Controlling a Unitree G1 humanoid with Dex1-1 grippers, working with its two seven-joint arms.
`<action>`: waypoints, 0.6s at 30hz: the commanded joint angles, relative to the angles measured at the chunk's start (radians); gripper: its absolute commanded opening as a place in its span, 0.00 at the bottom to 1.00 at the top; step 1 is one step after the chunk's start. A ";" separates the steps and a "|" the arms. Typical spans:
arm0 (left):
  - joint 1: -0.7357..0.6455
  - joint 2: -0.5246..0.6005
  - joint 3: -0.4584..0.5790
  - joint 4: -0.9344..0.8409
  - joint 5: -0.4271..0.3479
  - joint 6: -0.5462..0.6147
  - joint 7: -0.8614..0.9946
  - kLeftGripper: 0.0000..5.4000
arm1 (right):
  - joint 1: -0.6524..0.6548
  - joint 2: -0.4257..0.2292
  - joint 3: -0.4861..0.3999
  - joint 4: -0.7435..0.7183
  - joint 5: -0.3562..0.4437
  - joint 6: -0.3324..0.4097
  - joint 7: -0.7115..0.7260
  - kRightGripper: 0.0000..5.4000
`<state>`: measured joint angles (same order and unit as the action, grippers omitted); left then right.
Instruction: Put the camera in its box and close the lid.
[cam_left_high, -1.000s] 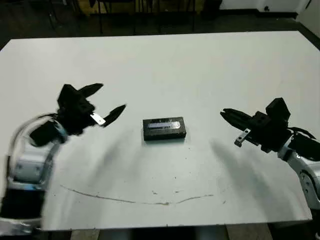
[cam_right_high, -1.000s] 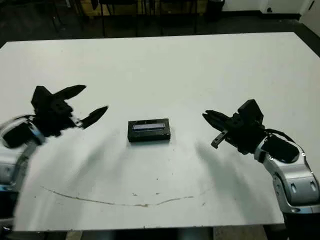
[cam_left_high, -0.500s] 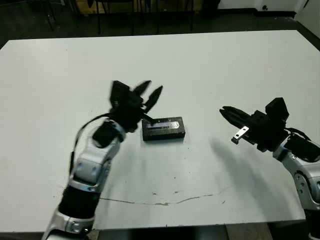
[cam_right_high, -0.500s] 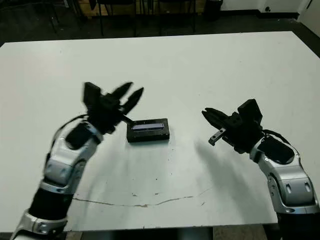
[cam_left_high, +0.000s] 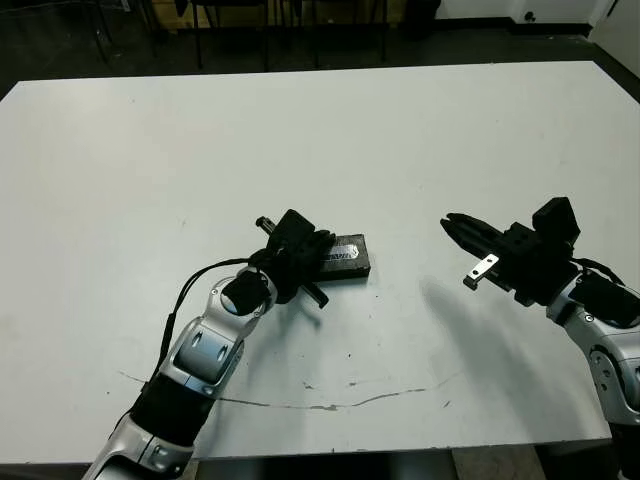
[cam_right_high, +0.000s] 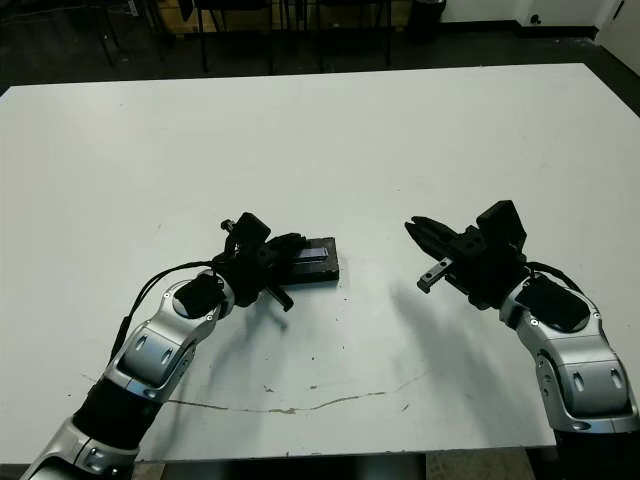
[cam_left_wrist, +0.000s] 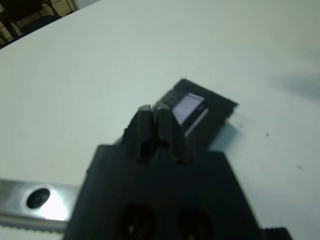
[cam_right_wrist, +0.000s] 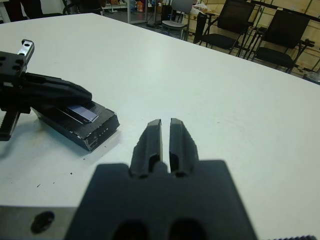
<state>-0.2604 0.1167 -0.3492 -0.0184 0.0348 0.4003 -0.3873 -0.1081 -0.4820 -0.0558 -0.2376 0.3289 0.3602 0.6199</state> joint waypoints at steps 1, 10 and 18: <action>0.063 0.049 -0.009 0.038 0.015 0.075 -0.021 0.00 | 0.013 -0.014 0.000 -0.003 -0.005 0.025 -0.002 0.00; 0.075 0.065 0.023 -0.033 -0.020 0.086 -0.049 0.00 | 0.017 -0.015 0.002 -0.005 -0.007 0.027 0.007 0.00; 0.183 0.053 0.178 -0.237 -0.177 -0.101 -0.065 0.00 | 0.023 0.001 -0.006 -0.002 0.001 0.018 0.002 0.00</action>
<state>-0.1042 0.1587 -0.1987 -0.2234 -0.1285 0.3174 -0.4520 -0.1010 -0.4815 -0.0589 -0.2490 0.3292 0.3764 0.6235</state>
